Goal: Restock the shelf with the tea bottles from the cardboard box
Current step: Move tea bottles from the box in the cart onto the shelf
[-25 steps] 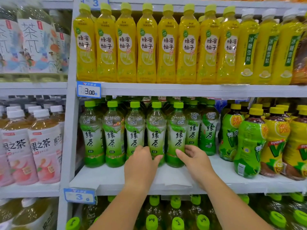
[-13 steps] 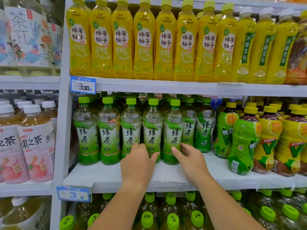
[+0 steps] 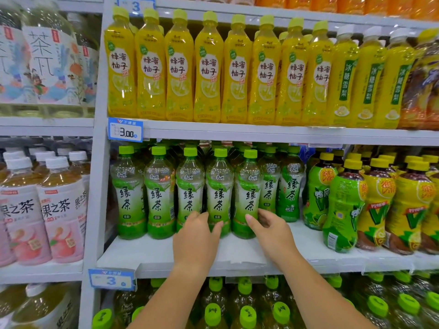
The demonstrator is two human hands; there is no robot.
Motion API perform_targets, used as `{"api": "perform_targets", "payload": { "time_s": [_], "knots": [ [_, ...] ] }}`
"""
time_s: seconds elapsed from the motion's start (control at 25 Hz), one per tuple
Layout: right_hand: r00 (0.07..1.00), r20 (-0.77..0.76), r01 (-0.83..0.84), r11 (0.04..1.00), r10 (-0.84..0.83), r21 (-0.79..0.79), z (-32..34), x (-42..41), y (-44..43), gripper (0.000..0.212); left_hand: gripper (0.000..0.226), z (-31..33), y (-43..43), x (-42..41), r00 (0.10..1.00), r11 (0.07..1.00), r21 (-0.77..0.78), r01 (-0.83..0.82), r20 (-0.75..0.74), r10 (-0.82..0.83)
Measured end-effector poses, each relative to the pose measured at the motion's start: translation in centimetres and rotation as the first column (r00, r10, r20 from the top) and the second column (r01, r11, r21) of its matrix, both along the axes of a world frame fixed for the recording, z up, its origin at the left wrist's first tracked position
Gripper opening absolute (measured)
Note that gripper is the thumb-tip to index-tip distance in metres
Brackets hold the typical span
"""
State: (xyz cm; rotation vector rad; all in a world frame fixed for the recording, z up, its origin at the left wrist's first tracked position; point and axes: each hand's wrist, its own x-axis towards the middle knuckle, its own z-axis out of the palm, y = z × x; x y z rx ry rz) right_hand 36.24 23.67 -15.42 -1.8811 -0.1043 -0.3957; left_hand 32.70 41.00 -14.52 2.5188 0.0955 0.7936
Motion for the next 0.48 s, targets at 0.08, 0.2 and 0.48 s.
{"api": "perform_targets", "payload": {
  "time_s": [0.08, 0.2, 0.48],
  "knots": [
    [1.0, -0.01, 0.005, 0.999, -0.005, -0.036, 0.1, -0.5, 0.3, 0.051, 0.039, -0.1, -0.1, -0.2, 1.0, 0.996, -0.084, 0.014, 0.013, -0.013],
    [0.999, -0.048, 0.001, 0.992, -0.007, -0.122, 0.1, -0.9, 0.8, 0.067, 0.049, -0.6, 0.0, 0.1, 0.998, 0.976, -0.211, 0.061, -0.005, -0.063],
    [0.984, -0.177, -0.033, 0.987, 0.005, -0.156, 0.6, -2.9, 0.7, 0.063, 0.065, 0.5, -0.2, -1.2, 0.948, 0.886, -0.428, 0.176, -0.167, -0.269]
  ]
}}
